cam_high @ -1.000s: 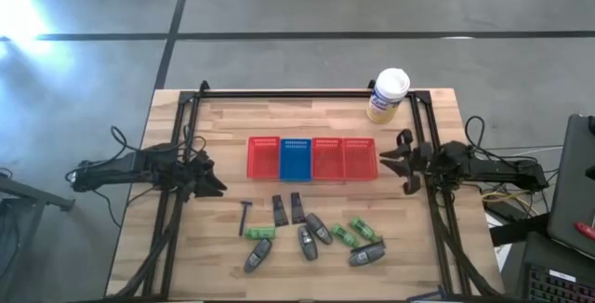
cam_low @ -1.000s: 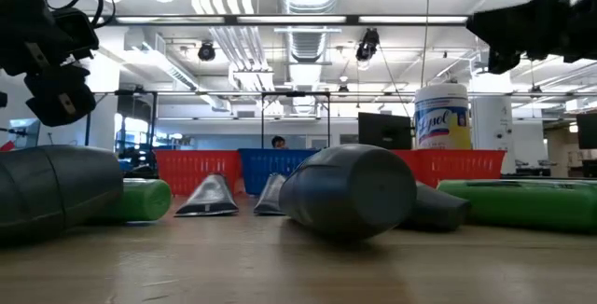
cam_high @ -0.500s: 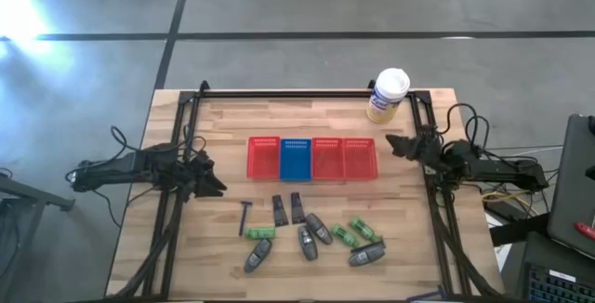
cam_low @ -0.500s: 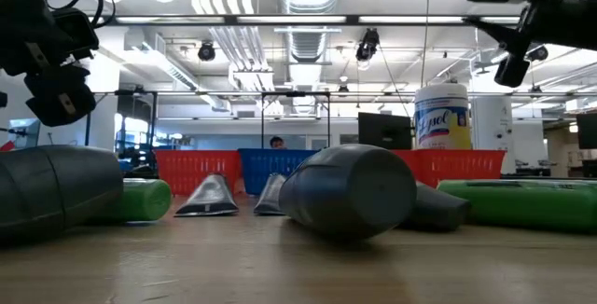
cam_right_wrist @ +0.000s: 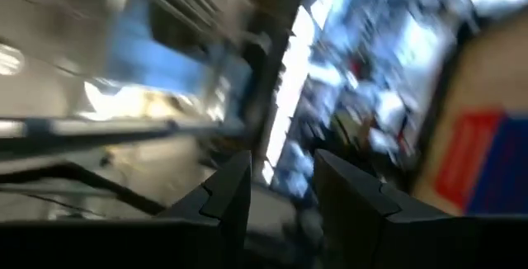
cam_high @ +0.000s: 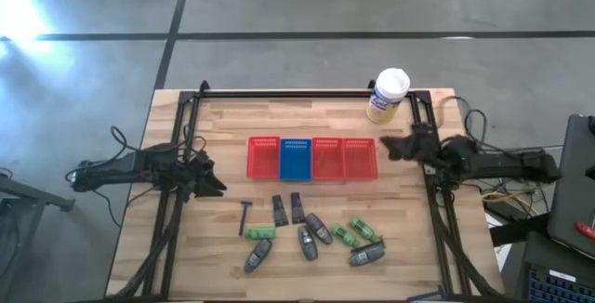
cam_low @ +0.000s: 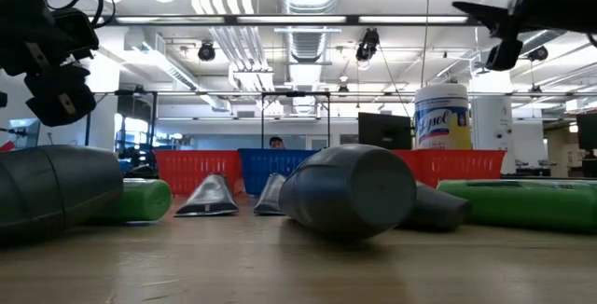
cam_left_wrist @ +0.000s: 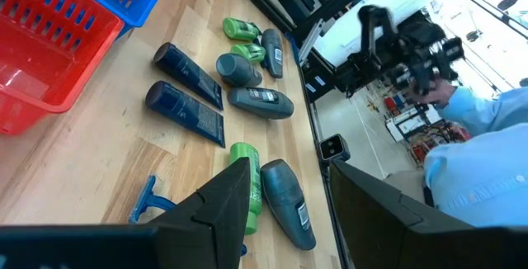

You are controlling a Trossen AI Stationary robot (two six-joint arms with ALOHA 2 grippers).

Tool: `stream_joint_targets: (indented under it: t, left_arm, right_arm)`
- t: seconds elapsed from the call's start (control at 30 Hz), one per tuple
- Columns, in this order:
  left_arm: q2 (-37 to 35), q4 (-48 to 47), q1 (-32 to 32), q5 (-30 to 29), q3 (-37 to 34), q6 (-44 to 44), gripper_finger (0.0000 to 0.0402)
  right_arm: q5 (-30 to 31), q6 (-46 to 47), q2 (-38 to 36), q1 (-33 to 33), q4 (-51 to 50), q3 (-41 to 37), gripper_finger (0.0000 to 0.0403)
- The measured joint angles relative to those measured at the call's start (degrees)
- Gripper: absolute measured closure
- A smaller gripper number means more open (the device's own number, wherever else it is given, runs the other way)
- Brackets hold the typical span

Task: Pick & Place Travel size toiletries
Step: Put the green shampoo into the right red basket

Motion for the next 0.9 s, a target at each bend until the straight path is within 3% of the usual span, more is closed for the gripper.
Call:
stream_joint_targets:
  t: [0.17,0.4,0.57,0.9]
  left_arm:
    - [0.0,0.0,0.0,0.0,0.0,0.0,0.0229]
    - [0.0,0.0,0.0,0.0,0.0,0.0,0.0229]
    - [0.0,0.0,0.0,0.0,0.0,0.0,0.0229]
    - [0.0,0.0,0.0,0.0,0.0,0.0,0.0229]
  right_arm:
    - [-10.6,5.0,18.4,4.3,-30.1,15.2,0.0284]
    - [-19.6,2.4,40.8,11.8,-64.6,33.7,0.0266]
    - [-24.9,-3.5,52.8,15.9,-71.9,42.2,0.0219]
    - [-24.9,-7.4,72.2,22.7,-80.9,53.9,0.0106]
